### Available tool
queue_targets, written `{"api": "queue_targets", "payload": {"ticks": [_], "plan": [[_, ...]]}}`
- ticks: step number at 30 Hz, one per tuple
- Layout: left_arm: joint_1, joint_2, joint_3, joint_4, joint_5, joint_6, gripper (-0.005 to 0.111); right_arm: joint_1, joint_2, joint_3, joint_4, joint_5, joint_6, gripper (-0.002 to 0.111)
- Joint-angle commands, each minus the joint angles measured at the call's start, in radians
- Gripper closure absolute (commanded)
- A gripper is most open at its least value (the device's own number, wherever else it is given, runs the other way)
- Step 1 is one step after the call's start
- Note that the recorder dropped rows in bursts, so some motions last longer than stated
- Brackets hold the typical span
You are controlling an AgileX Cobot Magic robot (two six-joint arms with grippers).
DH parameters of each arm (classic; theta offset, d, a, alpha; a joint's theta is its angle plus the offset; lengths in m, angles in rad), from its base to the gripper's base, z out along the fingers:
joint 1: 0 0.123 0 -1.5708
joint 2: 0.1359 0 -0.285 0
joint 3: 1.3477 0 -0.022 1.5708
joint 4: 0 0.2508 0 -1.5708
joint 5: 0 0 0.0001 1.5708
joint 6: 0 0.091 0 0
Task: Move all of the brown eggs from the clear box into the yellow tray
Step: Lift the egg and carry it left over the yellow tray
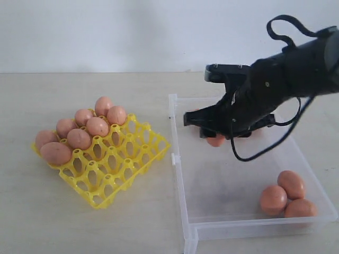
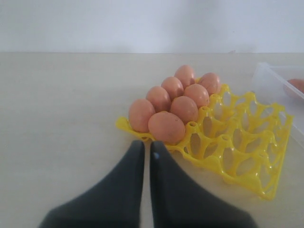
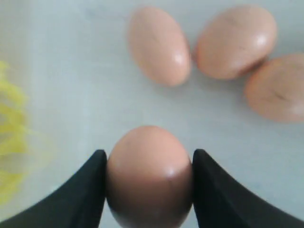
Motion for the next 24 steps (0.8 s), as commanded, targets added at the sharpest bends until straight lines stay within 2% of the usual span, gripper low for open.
{"api": "queue_targets", "payload": {"ticks": [1, 6, 11, 13, 20, 24], "plan": [[-0.005, -0.003, 0.003, -0.003, -0.003, -0.001, 0.103, 0.126, -0.175, 0.208, 0.060, -0.423, 0.005, 0.108], [-0.005, -0.003, 0.003, -0.003, -0.003, -0.001, 0.103, 0.297, -0.246, 0.329, 0.060, -0.820, 0.007, 0.108], [-0.005, -0.003, 0.003, -0.003, -0.003, -0.001, 0.103, 0.405, -0.195, 0.297, 0.060, -1.095, 0.096, 0.108], [-0.005, -0.003, 0.003, -0.003, -0.003, -0.001, 0.103, 0.414, -0.149, 0.267, 0.041, -1.147, 0.193, 0.108], [-0.005, -0.003, 0.003, -0.003, -0.003, -0.001, 0.103, 0.414, 0.073, 0.072, -0.255, -1.334, 0.564, 0.108], [-0.005, -0.003, 0.003, -0.003, -0.003, -0.001, 0.103, 0.414, 0.182, -0.023, -0.281, -1.340, 0.579, 0.108]]}}
